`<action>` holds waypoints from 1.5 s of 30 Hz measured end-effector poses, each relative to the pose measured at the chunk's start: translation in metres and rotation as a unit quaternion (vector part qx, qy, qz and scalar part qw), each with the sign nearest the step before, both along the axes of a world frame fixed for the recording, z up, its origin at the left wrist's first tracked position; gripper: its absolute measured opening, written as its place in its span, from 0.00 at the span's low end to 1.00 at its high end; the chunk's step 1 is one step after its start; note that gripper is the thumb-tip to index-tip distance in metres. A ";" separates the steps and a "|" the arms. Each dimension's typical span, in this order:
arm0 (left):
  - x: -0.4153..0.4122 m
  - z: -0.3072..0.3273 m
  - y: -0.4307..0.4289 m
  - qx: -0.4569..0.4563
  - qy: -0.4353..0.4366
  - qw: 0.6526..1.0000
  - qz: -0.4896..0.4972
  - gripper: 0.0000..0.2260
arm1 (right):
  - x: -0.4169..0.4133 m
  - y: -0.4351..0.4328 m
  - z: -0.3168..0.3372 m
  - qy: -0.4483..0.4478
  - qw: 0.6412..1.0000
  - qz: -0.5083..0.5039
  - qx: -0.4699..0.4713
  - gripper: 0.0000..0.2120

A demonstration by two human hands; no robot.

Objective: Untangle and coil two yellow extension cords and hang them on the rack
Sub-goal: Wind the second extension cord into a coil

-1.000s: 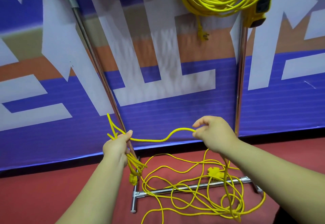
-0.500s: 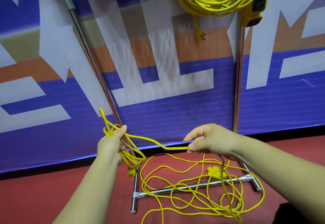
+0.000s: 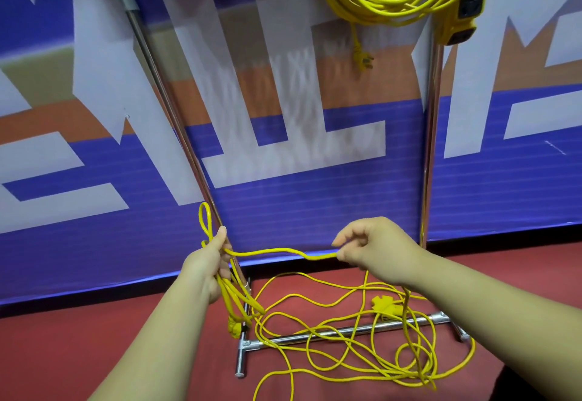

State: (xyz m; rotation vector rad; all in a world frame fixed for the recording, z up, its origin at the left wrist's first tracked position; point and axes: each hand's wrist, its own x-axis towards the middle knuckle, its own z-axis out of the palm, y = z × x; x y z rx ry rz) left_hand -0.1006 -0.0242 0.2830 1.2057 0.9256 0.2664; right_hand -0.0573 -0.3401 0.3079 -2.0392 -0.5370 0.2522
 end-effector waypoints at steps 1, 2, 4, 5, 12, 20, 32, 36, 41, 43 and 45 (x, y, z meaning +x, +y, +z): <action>-0.001 0.001 -0.003 -0.012 -0.001 1.000 -0.006 0.20 | 0.001 0.001 -0.002 0.020 0.999 -0.020 0.032 0.06; -0.001 0.004 -0.007 -0.027 0.001 1.000 -0.009 0.20 | 0.002 0.003 -0.003 0.037 0.997 -0.042 0.062 0.05; -0.003 0.009 -0.015 -0.046 0.005 0.999 -0.016 0.20 | 0.005 0.005 -0.006 0.051 0.988 -0.096 0.111 0.05; -0.004 0.011 -0.017 -0.043 0.009 0.999 -0.021 0.19 | 0.008 0.006 -0.007 0.045 0.984 -0.122 0.124 0.05; -0.015 0.021 -0.024 0.090 0.008 0.986 -0.139 0.18 | 0.013 -0.004 -0.017 0.194 0.974 -0.104 0.055 0.06; -0.025 0.063 -0.035 -0.043 -0.135 0.967 -0.210 0.20 | 0.016 -0.004 -0.026 0.155 0.988 -0.003 0.013 0.05; -0.029 0.075 -0.031 -0.168 -0.248 0.940 -0.161 0.21 | 0.013 -0.001 -0.024 -0.109 0.972 -0.018 -0.209 0.06; -0.030 0.074 -0.030 -0.182 -0.282 0.929 -0.156 0.21 | 0.005 0.005 -0.022 -0.082 0.967 0.036 -0.238 0.04; -0.026 0.066 -0.038 -0.161 -0.313 0.926 -0.139 0.19 | -0.011 0.018 -0.009 -0.072 0.973 0.092 -0.200 0.11; -0.025 0.063 -0.045 -0.142 -0.308 0.931 -0.138 0.18 | -0.020 0.020 -0.002 -0.074 0.972 0.131 -0.181 0.13; -0.024 0.060 -0.053 -0.097 -0.290 0.941 -0.143 0.16 | -0.026 0.021 0.004 -0.091 0.971 0.158 -0.154 0.13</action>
